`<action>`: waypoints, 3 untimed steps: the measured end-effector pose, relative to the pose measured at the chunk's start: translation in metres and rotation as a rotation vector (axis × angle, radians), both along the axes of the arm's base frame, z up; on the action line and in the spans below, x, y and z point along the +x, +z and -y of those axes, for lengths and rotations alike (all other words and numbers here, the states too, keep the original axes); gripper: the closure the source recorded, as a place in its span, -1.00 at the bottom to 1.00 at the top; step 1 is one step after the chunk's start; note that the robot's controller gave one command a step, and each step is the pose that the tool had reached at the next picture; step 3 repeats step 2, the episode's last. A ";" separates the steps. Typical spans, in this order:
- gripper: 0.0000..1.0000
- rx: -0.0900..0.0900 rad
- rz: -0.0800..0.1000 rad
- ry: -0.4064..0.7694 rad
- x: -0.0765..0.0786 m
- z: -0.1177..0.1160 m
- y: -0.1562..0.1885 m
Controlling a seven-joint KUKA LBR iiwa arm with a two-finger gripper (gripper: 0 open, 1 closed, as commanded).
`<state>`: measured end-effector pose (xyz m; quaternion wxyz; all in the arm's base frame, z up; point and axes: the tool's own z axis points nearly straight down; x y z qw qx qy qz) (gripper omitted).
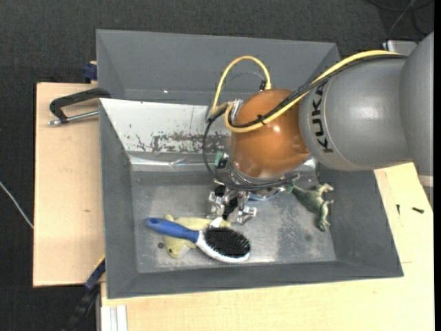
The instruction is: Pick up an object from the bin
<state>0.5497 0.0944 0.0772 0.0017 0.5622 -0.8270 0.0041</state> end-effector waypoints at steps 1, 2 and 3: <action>1.00 0.012 0.004 -0.003 0.001 -0.001 0.015; 1.00 0.013 0.011 -0.007 0.005 -0.003 0.122; 1.00 0.013 0.011 -0.007 0.005 -0.003 0.122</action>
Offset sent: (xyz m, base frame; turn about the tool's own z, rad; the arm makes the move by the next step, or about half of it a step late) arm 0.0001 0.0001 0.0135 0.0000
